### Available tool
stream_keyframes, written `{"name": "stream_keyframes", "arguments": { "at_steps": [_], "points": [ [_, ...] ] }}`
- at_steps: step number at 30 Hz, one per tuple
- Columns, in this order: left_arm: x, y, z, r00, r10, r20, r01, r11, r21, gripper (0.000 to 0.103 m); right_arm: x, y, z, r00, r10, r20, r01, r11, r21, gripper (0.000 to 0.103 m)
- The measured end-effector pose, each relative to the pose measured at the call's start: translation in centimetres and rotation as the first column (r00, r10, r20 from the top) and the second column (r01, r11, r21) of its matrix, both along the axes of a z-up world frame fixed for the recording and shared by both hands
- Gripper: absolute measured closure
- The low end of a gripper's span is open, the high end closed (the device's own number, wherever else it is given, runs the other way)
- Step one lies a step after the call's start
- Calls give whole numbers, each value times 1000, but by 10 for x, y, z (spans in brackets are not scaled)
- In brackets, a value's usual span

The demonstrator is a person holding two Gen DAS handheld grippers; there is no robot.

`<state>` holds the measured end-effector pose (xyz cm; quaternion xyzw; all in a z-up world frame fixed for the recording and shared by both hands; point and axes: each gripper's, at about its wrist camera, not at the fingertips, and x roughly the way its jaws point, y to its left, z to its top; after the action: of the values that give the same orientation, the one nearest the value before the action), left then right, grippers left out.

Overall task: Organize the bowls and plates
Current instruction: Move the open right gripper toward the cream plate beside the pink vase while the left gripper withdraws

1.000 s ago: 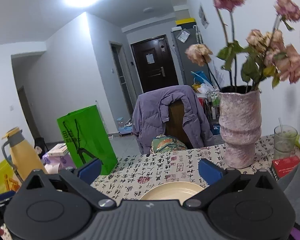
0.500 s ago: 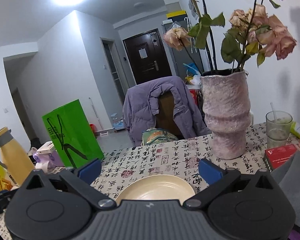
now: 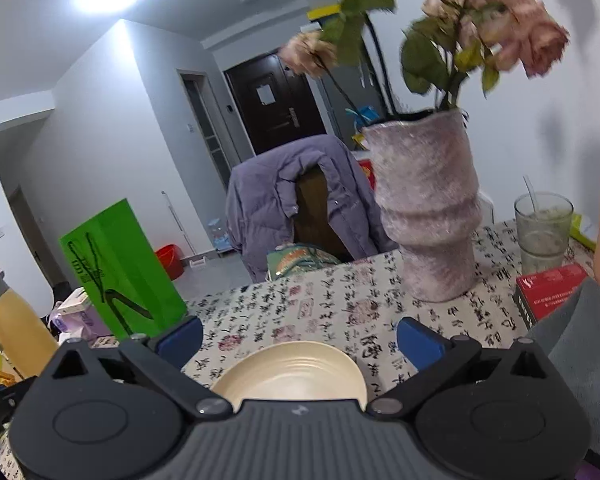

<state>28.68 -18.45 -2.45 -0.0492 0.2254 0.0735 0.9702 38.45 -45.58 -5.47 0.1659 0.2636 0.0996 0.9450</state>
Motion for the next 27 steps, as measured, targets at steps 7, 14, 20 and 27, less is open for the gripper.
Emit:
{"name": "stream_keyframes", "arguments": {
  "at_steps": [7, 14, 20, 27],
  "points": [
    [33, -16, -10, 998, -20, -60, 20, 1000, 5, 0, 17, -14, -18, 997, -24, -68, 26, 999, 27, 0],
    [69, -23, -22, 992, 1, -123, 0, 1000, 10, 0, 36, -14, -43, 988, -21, -153, 24, 1000, 18, 0],
    [98, -27, -37, 985, 27, -171, -18, 998, 54, 0, 46, -10, -59, 979, -6, -206, 9, 1000, 13, 0],
    [125, -34, -54, 974, 69, -214, -46, 993, 111, 0, 58, -8, -78, 964, -3, -266, 6, 1000, 9, 7]
  ]
}}
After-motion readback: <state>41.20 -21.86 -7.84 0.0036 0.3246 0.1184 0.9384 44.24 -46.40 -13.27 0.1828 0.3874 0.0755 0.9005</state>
